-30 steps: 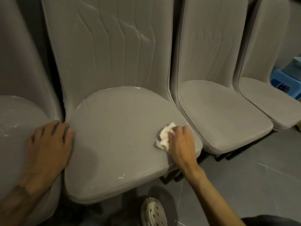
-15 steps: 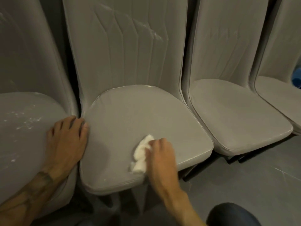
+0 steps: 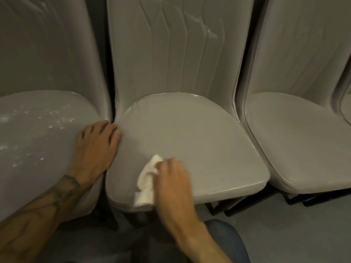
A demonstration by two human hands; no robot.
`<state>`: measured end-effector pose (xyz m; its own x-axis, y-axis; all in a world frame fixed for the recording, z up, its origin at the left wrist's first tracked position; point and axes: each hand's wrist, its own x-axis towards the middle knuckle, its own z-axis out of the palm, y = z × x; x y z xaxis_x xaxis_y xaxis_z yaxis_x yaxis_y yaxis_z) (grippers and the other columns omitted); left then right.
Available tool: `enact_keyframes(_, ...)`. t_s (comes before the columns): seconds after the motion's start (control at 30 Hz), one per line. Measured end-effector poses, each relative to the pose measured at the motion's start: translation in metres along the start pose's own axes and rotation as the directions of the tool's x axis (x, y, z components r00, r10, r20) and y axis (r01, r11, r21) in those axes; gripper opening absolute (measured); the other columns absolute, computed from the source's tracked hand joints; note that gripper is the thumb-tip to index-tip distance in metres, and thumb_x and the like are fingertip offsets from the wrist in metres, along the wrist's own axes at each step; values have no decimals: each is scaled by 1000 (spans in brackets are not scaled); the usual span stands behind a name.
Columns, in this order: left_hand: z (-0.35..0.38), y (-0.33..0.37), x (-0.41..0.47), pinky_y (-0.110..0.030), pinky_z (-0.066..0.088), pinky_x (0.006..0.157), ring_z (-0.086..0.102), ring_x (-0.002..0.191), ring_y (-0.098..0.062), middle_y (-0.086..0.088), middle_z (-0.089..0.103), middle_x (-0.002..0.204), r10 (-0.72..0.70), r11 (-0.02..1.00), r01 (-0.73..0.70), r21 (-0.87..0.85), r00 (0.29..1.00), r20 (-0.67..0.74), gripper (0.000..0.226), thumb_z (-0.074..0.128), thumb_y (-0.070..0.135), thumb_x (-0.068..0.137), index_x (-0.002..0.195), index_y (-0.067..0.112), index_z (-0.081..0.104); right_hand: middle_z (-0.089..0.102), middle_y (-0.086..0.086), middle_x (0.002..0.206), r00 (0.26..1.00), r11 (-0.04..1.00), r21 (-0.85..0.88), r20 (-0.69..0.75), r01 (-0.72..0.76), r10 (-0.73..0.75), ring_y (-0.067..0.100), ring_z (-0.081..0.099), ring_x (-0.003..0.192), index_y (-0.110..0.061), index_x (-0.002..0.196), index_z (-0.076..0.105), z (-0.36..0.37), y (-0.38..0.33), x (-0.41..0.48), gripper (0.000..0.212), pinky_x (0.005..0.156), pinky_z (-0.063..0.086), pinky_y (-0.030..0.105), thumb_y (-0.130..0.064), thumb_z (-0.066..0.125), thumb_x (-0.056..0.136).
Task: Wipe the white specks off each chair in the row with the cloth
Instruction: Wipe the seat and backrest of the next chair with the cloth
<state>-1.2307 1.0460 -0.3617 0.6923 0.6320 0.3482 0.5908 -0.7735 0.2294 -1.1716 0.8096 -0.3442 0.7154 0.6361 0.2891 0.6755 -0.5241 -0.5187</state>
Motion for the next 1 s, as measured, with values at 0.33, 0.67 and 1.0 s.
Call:
enact_keyframes(0.33, -3, 3, 1, -51, 42, 103, 52, 126, -35, -10, 59, 140, -16, 1000, 15, 27, 998, 64, 55, 29, 50, 104, 133, 18, 64, 54, 7, 94, 989, 968, -222, -56, 120, -135, 25, 49, 80, -12, 101, 59, -22, 46, 18, 12, 67, 39, 38, -20, 62, 93)
enact_keyframes(0.67, -1, -5, 2, -46, 40, 100, 53, 121, -29, -5, 60, 138, -7, 999, 5, 46, 998, 57, 48, 30, 46, 107, 131, 22, 64, 50, 3, 97, 946, 948, -46, 90, 316, -311, 23, 46, 86, -16, 101, 57, 0, 27, 31, 8, 75, 41, 40, -23, 55, 97)
enact_keyframes(1.0, -3, -7, 0, -45, 38, 104, 51, 125, -27, -5, 58, 141, -21, 999, 23, -31, 997, 81, 51, 28, 47, 107, 133, 21, 63, 51, 5, 99, 901, 908, -48, 155, 416, -405, 23, 48, 85, -15, 105, 57, 26, -30, 17, 12, 69, 44, 38, -20, 57, 94)
